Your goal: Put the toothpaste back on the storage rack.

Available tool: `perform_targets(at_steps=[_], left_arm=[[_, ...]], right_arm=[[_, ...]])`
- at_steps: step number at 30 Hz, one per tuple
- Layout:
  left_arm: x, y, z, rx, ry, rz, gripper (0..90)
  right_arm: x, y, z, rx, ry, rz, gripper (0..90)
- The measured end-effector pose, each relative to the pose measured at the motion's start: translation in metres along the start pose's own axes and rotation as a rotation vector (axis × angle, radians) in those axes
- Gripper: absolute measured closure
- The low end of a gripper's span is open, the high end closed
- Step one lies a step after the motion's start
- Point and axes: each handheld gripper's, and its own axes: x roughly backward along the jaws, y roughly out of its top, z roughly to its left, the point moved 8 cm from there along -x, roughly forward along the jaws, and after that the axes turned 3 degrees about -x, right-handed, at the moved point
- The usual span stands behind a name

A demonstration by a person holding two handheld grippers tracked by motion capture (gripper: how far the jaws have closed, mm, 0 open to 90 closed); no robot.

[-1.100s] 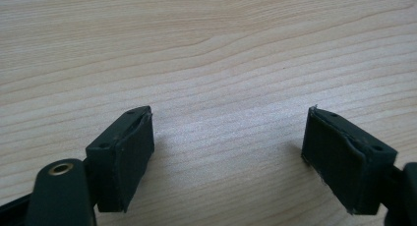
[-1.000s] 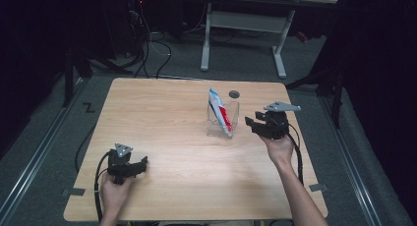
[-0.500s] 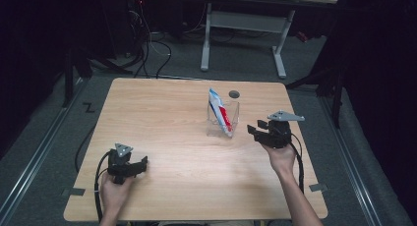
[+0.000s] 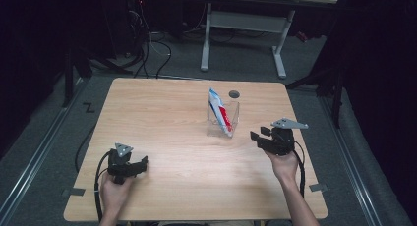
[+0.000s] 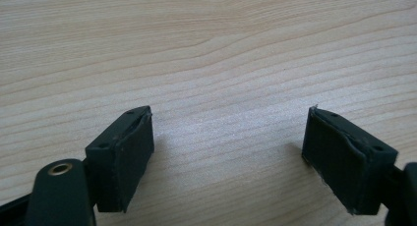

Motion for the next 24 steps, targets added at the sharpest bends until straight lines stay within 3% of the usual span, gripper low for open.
perform_targets(at_steps=[24], left_arm=[[0.000, 0.000, 0.000, 0.000, 0.000, 0.000, 20.0]], right_arm=[[-0.016, -0.033, 0.002, -0.036, 0.013, 0.034, 49.9]])
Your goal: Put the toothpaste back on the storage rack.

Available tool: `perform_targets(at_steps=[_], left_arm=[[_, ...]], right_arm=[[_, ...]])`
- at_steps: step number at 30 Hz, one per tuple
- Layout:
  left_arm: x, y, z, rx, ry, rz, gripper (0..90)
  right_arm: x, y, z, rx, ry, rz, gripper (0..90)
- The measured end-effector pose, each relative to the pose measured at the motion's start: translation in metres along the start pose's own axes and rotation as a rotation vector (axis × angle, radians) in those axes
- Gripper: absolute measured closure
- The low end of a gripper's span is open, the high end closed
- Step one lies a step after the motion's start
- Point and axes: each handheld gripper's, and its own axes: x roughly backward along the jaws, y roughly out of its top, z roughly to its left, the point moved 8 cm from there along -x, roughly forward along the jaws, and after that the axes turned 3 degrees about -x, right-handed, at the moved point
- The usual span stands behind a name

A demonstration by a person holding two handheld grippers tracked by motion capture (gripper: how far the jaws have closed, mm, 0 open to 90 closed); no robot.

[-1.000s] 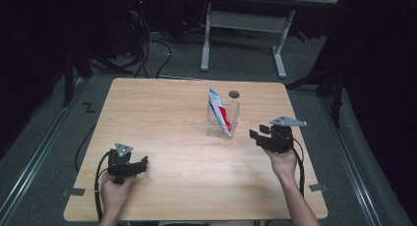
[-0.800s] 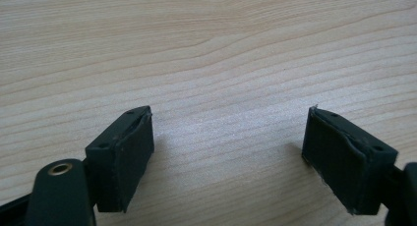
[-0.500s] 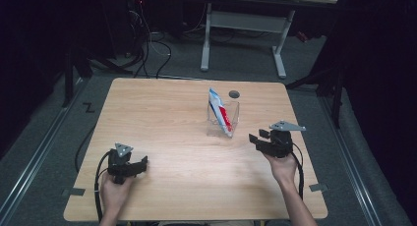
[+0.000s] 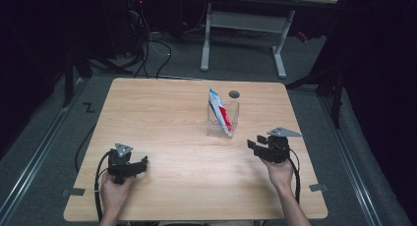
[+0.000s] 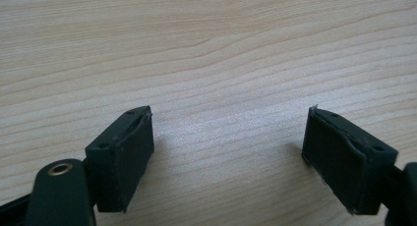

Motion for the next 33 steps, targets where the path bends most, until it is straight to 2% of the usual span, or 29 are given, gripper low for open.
perform_targets(at_steps=[12, 30, 33], left_arm=[[0.000, 0.000, 0.000, 0.000, 0.000, 0.000, 20.0], [0.000, 0.000, 0.000, 0.000, 0.000, 0.000, 20.0], [0.000, 0.000, 0.000, 0.000, 0.000, 0.000, 20.0]], right_arm=[[-0.007, -0.013, -0.002, -0.033, 0.001, 0.016, 49.8], [-0.024, -0.020, 0.003, -0.013, -0.004, 0.053, 49.2], [-0.027, -0.024, 0.003, -0.026, -0.002, 0.062, 49.0]])
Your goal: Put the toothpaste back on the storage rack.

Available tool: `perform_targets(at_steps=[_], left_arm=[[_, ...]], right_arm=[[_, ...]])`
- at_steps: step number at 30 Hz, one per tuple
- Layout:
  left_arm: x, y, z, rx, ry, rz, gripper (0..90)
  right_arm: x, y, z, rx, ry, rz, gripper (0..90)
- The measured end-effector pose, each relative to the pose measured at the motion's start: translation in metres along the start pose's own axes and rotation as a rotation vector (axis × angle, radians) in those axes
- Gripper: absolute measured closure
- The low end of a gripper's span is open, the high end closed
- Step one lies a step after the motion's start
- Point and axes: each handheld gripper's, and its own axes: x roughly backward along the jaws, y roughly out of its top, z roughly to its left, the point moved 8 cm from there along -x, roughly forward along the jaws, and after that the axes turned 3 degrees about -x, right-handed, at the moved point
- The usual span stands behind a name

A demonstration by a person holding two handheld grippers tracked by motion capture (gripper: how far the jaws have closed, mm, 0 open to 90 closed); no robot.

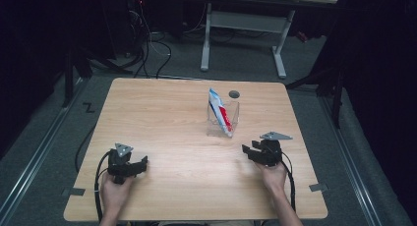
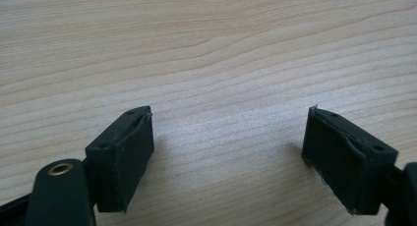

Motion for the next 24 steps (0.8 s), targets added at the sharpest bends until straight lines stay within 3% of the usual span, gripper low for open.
perform_targets(at_steps=[8, 20, 24], left_arm=[[0.000, 0.000, 0.000, 0.000, 0.000, 0.000, 20.0], [0.000, 0.000, 0.000, 0.000, 0.000, 0.000, 20.0], [0.000, 0.000, 0.000, 0.000, 0.000, 0.000, 20.0]], right_arm=[[-0.008, -0.009, 0.001, -0.007, -0.002, 0.027, 48.2], [-0.026, -0.019, 0.000, 0.022, -0.033, 0.086, 47.6], [-0.029, -0.019, 0.000, 0.033, -0.045, 0.081, 47.6]])
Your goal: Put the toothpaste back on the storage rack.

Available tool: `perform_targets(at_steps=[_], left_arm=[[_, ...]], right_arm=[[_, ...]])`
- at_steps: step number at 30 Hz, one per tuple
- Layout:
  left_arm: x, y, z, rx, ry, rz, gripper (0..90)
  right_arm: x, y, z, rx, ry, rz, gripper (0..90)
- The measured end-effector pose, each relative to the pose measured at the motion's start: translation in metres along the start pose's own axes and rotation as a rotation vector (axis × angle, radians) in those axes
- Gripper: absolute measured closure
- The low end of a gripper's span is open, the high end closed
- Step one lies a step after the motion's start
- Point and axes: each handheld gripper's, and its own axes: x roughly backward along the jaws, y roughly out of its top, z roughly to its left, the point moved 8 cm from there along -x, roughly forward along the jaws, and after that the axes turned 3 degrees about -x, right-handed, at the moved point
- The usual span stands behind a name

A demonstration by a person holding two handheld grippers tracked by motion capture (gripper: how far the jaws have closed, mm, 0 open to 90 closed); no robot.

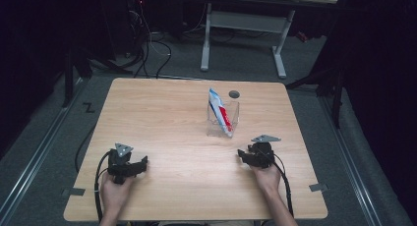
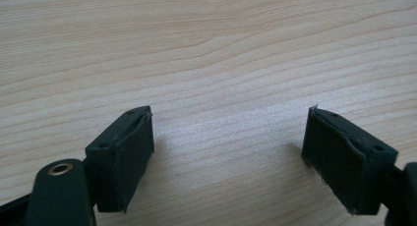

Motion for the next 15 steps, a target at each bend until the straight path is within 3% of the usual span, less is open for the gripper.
perform_targets(at_steps=[4, 8, 15], left_arm=[[0.0000, 0.0000, 0.0000, 0.000, 0.000, 0.000, 20.0], [0.0000, 0.0000, 0.0000, 0.000, 0.000, 0.000, 20.0], [0.0000, 0.0000, 0.0000, 0.001, 0.000, 0.000, 20.0]], right_arm=[[-0.0015, 0.0002, 0.0001, 0.013, -0.017, -0.011, 47.4], [-0.0044, -0.0004, 0.0011, 0.066, -0.059, -0.041, 46.8], [-0.0049, -0.0008, 0.0010, 0.069, -0.062, -0.052, 46.6]])
